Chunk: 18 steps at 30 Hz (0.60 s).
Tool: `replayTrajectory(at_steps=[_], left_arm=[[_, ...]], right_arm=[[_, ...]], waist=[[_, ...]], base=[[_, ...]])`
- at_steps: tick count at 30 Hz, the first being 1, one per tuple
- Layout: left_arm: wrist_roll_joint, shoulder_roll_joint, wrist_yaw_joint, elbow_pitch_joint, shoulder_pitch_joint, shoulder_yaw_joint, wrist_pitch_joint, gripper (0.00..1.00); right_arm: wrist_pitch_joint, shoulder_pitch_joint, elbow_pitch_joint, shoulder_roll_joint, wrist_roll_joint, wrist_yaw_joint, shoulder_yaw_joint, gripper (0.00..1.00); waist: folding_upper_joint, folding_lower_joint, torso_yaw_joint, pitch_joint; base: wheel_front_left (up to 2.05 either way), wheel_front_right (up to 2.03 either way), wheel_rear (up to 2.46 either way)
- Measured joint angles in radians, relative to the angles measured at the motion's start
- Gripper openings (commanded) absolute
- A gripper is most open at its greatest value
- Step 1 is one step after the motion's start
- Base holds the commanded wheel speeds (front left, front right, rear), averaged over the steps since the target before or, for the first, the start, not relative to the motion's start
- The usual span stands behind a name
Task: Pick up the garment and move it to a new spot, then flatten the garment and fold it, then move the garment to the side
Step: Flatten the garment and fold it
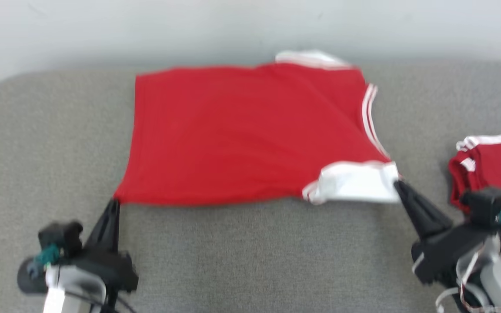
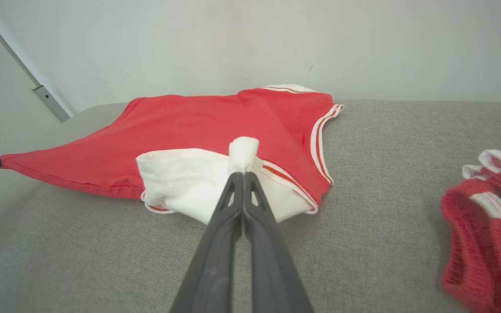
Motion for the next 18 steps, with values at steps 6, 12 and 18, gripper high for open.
replayTrajectory(at_steps=[6, 12, 18], left_arm=[[-0.007, 0.007, 0.017, -0.044, 0.135, 0.011, -0.002, 0.0], [-0.011, 0.009, 0.025, -0.095, 0.199, 0.024, -0.002, 0.0], [-0.014, 0.01, 0.027, -0.122, 0.24, 0.032, -0.003, 0.0]], right_arm=[[0.001, 0.148, -0.077, -0.007, 0.032, 0.0, -0.004, 0.0], [0.021, 0.239, -0.137, -0.01, 0.059, -0.01, -0.004, 0.0], [0.063, 0.304, -0.165, -0.016, 0.1, -0.01, 0.008, 0.0]], waist=[[-0.0001, -0.0001, 0.004, -0.092], [-0.0001, 0.0, 0.009, -0.133], [-0.0001, 0.0002, 0.013, -0.137]], base=[[0.0, 0.0, 0.0], [0.0, 0.0, 0.0], [0.0, 0.0, 0.0]])
